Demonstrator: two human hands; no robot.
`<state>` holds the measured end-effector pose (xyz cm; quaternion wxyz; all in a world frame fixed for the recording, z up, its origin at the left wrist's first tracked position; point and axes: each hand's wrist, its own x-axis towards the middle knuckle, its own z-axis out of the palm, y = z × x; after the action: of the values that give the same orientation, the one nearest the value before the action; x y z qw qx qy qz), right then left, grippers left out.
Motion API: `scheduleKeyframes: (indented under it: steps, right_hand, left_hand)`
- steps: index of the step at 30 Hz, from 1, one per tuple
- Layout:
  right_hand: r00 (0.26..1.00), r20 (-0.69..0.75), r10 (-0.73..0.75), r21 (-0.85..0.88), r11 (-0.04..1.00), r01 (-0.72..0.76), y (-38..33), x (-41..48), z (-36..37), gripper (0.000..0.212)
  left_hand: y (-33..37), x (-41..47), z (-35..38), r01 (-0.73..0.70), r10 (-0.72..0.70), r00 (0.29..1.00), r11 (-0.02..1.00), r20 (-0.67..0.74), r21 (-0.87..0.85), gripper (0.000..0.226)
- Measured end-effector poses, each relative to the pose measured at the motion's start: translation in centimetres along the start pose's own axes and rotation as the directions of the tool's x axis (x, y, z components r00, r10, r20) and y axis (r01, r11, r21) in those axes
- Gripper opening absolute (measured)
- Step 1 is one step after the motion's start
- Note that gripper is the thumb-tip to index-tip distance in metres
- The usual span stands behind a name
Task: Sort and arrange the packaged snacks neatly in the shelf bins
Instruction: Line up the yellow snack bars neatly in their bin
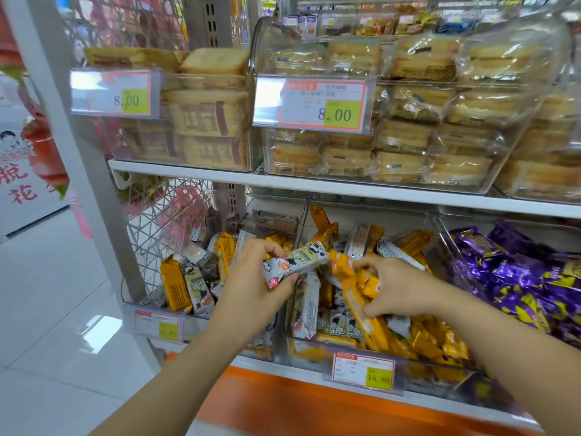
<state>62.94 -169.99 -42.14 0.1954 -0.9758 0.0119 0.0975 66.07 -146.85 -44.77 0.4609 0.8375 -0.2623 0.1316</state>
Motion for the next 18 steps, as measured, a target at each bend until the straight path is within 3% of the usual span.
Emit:
scheduleKeyframes:
  steps: [3, 6, 8, 10, 12, 14, 18]
  right_hand:
    - [0.963, -0.256, 0.085, 0.194, 0.980, -0.035, 1.0, -0.5, -1.2, 0.080]
    - [0.927, -0.359, 0.107, 0.285, 0.959, 0.000, 1.2, -1.2, -2.4, 0.057]
    - [0.918, -0.383, 0.102, 0.282, 0.959, 0.011, 1.1, -1.8, -2.6, 0.051]
    - [0.907, -0.410, 0.090, 0.268, 0.963, 0.026, 1.0, -2.3, -2.7, 0.060]
    - [0.902, -0.426, 0.071, 0.248, 0.968, 0.041, 0.8, -2.7, -2.6, 0.073]
    - [0.899, -0.435, 0.052, 0.239, 0.969, 0.060, 0.4, -3.1, -2.6, 0.075]
    - [0.914, -0.405, -0.026, 0.240, 0.962, 0.134, -1.8, -3.3, -2.0, 0.077]
  left_hand:
    - [1.0, 0.3, 1.2, -0.047, 0.046, 0.999, 0.995, 0.020, 0.085, 0.033]
    - [2.1, 0.7, 3.0, -0.105, 0.079, 0.990, 0.968, 0.121, 0.229, 0.028]
    - [2.8, 0.9, 4.3, -0.184, 0.068, 0.955, 0.897, 0.287, 0.402, 0.027]
    - [3.4, 1.3, 5.0, -0.311, 0.011, 0.877, 0.776, 0.481, 0.549, 0.034]
    - [3.9, 1.8, 4.9, -0.366, -0.038, 0.799, 0.760, 0.599, 0.537, 0.035]
    - [4.0, 2.1, 4.1, -0.340, -0.015, 0.785, 0.826, 0.620, 0.450, 0.030]
    - [3.2, 2.3, 0.8, -0.128, 0.027, 0.913, 0.966, 0.406, 0.224, 0.037]
